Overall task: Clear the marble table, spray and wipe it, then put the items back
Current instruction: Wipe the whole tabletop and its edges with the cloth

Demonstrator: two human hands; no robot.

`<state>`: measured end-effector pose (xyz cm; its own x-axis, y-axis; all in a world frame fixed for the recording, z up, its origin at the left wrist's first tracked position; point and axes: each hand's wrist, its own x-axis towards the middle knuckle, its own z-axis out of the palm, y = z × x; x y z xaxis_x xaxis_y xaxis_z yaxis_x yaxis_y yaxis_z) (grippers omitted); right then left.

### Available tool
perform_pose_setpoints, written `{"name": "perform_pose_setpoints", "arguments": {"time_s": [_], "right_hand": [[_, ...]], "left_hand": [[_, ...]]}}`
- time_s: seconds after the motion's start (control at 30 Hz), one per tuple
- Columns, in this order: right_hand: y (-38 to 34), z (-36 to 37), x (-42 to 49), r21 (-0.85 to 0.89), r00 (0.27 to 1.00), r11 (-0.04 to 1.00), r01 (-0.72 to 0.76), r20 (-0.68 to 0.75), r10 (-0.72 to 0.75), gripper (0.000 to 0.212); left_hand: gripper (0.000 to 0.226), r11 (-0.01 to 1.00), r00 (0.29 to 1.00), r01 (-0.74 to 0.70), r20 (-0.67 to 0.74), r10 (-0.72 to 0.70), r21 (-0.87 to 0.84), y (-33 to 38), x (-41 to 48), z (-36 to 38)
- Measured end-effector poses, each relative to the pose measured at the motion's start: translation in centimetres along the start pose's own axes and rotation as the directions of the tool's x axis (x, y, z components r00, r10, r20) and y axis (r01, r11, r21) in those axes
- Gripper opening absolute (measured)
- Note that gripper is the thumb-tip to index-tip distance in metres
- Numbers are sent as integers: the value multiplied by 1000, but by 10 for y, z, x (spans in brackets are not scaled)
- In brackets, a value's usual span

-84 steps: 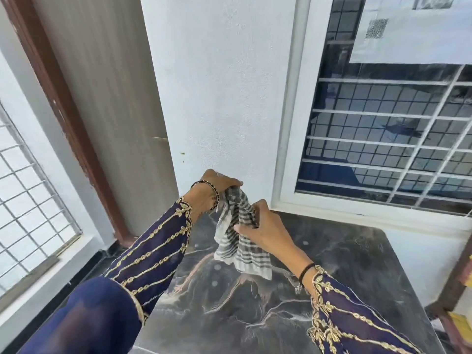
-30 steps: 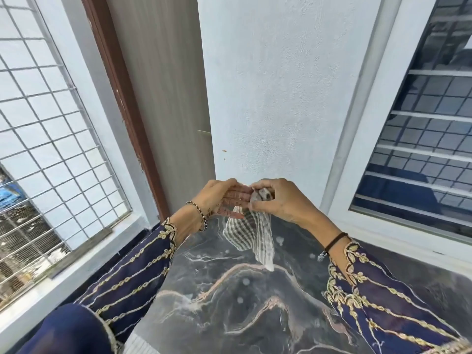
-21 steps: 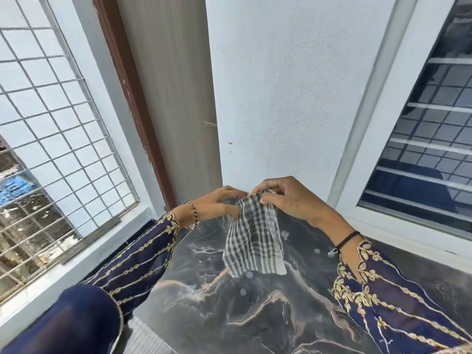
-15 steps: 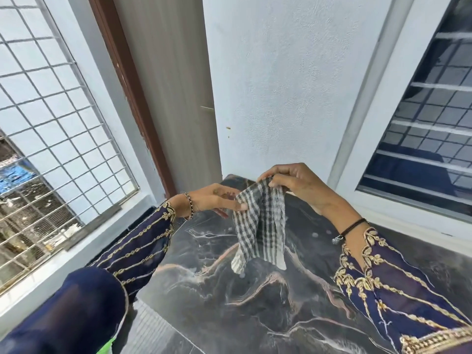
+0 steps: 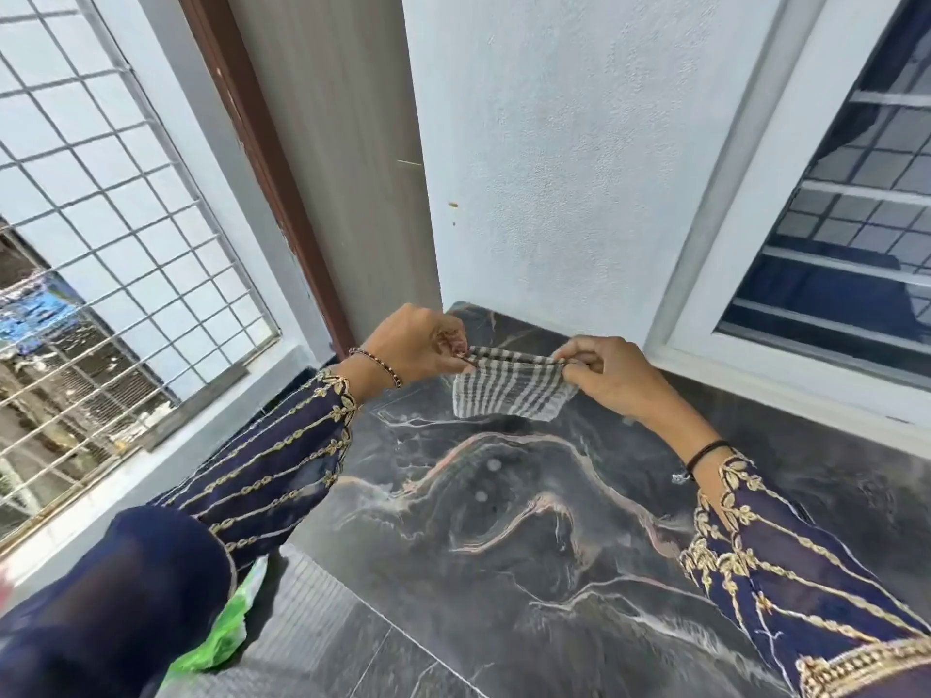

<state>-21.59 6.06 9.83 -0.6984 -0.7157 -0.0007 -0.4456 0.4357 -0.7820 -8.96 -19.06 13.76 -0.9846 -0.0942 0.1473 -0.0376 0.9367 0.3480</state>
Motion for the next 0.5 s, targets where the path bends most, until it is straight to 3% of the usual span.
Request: {"name": "perform_pose_setpoints", "arguments": {"time_s": [0.13,0.3,0.4,0.5], "right_hand": [[22,22,-21,-77,975,997,-23,219,39,21],[50,56,-39,-155,831,981,-116,526,181,20],[62,69,-36,-186,801,971,-150,553,230,21],[77,80,-21,-164,860,958,-234,425,283,26]], "left_hand": [[31,999,991,-14,133,19,-41,-5,-51,36],[40,980,898,146,435,-73,-136,-12,-93,84],[38,955,882,227,457,-119,-190,-21,-95,108],[32,896,911,349,325,-255,-274,-33,-87,127]]}}
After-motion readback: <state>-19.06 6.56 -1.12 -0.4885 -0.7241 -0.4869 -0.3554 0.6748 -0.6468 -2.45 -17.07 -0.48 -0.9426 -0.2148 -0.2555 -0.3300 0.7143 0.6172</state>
